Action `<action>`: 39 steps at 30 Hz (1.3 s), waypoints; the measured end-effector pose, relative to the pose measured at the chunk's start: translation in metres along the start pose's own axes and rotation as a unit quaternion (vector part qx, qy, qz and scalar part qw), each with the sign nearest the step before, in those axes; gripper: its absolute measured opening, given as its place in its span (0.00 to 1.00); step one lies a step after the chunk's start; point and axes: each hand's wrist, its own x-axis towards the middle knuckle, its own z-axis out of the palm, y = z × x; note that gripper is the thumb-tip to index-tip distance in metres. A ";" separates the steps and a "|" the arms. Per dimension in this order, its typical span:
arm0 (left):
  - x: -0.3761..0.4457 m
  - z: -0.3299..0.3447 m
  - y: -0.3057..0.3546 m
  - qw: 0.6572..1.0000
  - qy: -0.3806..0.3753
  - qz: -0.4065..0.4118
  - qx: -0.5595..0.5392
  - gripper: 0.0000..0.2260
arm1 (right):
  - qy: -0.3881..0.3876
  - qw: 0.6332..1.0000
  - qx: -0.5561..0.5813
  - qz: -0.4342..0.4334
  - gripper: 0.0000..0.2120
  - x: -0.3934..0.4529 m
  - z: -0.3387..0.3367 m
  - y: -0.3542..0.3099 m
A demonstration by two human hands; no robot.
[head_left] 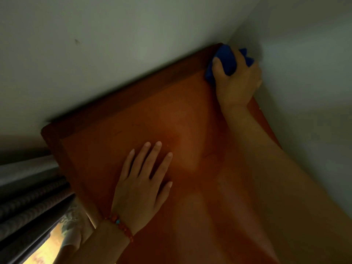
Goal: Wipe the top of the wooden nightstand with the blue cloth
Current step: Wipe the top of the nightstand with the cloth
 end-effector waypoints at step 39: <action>-0.049 -0.015 -0.023 0.999 0.018 -0.036 -0.003 0.24 | -0.099 0.990 -0.042 -0.087 0.25 -0.136 0.001 -0.036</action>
